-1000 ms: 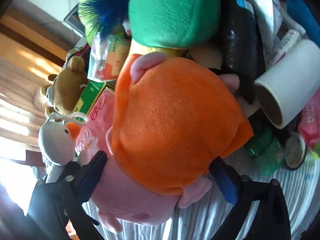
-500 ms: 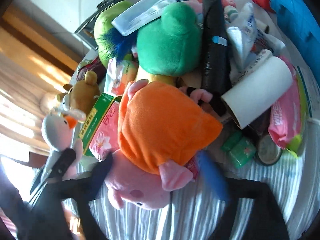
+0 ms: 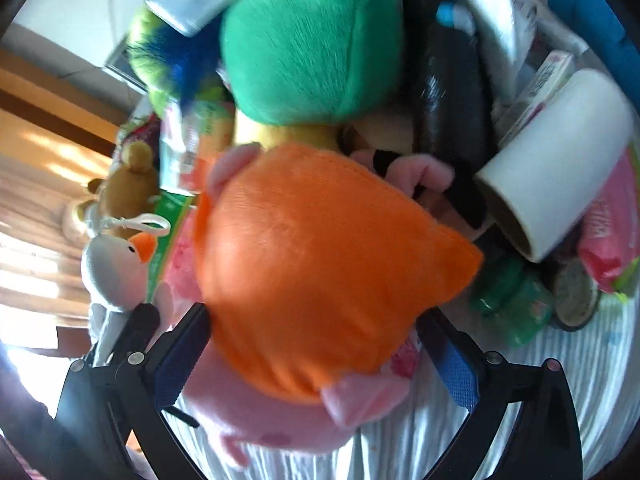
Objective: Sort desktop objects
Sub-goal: 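Grasp the pink pig plush in orange dress with the right tool while the left tool holds the bunny, then carry the bunny and pig over the blue bin and open both tools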
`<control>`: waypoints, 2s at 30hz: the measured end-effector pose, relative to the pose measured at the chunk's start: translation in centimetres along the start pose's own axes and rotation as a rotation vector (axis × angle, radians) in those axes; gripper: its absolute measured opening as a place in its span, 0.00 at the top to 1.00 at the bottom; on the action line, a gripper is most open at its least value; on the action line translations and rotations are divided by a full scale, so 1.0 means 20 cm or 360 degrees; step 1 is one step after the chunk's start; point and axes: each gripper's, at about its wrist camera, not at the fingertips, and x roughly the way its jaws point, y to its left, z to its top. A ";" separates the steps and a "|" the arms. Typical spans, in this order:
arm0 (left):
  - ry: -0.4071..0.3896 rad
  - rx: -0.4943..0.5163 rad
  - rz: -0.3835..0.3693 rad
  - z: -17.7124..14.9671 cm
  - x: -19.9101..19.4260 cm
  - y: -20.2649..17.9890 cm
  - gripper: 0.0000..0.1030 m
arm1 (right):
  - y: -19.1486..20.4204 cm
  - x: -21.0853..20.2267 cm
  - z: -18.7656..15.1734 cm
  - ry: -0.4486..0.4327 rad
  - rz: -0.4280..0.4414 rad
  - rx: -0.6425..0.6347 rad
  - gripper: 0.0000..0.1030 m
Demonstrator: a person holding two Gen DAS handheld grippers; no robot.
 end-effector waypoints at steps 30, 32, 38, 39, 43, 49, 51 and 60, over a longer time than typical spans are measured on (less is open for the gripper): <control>-0.0838 0.0302 -0.0360 0.20 -1.14 -0.76 0.51 | 0.18 -1.65 -0.42 -0.1647 -0.0324 -0.0582 0.20; -0.0885 0.0350 -0.0384 0.21 -1.22 -0.90 0.51 | 0.07 -1.82 -0.46 -0.1737 -0.0360 -0.0553 0.19; -0.1013 0.0428 -0.0486 0.23 -1.46 -1.35 0.51 | -0.24 -2.22 -0.50 -0.1930 -0.0441 -0.0490 0.19; -0.1022 0.0435 -0.0512 0.24 -1.50 -1.43 0.51 | -0.30 -2.29 -0.49 -0.1946 -0.0460 -0.0484 0.19; -0.1031 0.0473 -0.0598 0.28 -1.65 -1.86 0.51 | -0.72 -2.61 -0.46 -0.1962 -0.0511 -0.0477 0.18; -0.0835 0.0525 -0.0722 0.40 -1.70 -2.53 0.51 | -1.31 -2.86 -0.14 -0.1762 -0.0719 -0.0447 0.17; -0.0712 0.0564 -0.0686 0.46 -1.60 -2.74 0.51 | -1.50 -2.78 0.09 -0.1558 -0.0747 -0.0407 0.17; -0.0059 0.0614 -0.0308 0.47 -0.87 -3.21 0.51 | -2.03 -2.28 0.68 -0.0879 -0.0713 -0.0376 0.17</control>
